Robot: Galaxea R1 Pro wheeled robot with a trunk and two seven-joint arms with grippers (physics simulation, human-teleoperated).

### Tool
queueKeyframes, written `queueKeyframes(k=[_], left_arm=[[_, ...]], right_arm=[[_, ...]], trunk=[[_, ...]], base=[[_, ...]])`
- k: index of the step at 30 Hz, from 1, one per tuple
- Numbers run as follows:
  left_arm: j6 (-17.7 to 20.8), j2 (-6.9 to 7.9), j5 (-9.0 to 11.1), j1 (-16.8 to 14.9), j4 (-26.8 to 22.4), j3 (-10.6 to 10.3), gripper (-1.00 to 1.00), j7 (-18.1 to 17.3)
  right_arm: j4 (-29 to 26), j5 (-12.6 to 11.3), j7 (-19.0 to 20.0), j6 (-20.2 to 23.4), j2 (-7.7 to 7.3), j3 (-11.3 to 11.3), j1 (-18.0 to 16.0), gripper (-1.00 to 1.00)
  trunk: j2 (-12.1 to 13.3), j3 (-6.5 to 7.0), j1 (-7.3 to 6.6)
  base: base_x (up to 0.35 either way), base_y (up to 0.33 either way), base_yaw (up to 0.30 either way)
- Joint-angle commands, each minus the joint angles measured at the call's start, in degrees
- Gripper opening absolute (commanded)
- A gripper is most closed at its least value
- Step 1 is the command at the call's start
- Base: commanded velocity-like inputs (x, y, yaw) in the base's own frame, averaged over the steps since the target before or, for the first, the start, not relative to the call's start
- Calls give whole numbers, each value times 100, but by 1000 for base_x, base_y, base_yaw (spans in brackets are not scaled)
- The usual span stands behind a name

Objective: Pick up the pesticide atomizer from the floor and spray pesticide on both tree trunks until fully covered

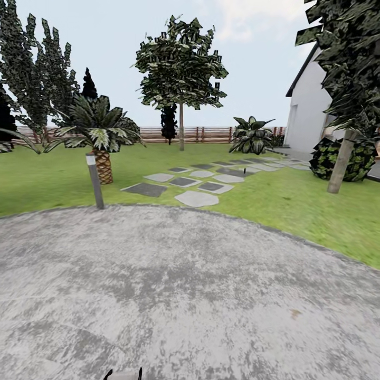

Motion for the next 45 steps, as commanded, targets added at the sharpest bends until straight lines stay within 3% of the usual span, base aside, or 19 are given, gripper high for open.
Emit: queueKeyframes(k=[1, 19, 45], left_arm=[[-19, -1, 21, -3, 4, 0, 100, -1], [-18, -1, 21, -3, 4, 0, 100, -1], [-19, -1, 19, -3, 4, 0, 100, -1]], right_arm=[[6, -8, 15, -19, 2, -12, -3, 100], [11, -8, 16, -19, 5, -12, -3, 100], [11, -8, 15, -19, 3, -13, -3, 100]], trunk=[[-2, -6, 2], [-2, -6, 2], [-2, -6, 2]], base=[[327, 0, 0], [327, 0, -22], [327, 0, -249]])
